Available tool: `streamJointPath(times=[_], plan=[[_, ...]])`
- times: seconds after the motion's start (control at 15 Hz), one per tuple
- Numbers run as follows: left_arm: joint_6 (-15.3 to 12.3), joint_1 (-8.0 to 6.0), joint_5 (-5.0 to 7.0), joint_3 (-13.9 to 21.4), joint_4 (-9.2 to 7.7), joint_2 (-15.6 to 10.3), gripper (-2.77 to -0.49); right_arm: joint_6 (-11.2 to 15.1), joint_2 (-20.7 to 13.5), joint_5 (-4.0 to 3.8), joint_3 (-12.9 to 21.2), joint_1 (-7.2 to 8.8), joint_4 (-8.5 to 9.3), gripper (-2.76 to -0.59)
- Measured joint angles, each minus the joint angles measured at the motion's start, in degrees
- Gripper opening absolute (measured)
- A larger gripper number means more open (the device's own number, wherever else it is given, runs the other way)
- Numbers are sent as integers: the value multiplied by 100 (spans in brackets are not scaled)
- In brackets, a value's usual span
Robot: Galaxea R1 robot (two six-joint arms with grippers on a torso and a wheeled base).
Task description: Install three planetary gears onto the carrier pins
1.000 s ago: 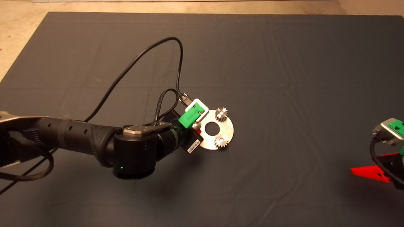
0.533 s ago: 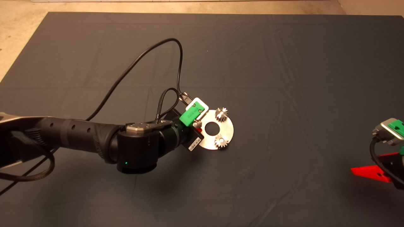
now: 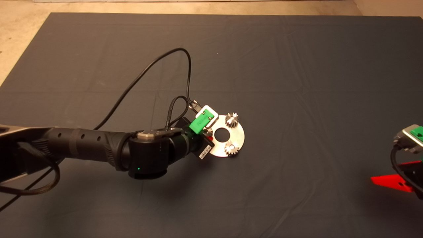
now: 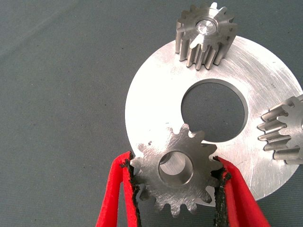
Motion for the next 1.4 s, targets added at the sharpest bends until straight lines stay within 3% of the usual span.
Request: streamJointPath(times=[0.4,0.6,0.93,1.4], plan=[[13,-1,-22,-27,11,0,-267,-2,-43,2,0,0,0,-144],[203,-1,-55,-40,11,-3,-267,-60,-112,1,0,-2,0,-144],[240,-4,-72,-45,11,-6,-267,-153,-156,1,0,-157,4,-144],[269,-37,-28,-49,0,-5,-267,-215,-311,7,0,-157,4,-144]])
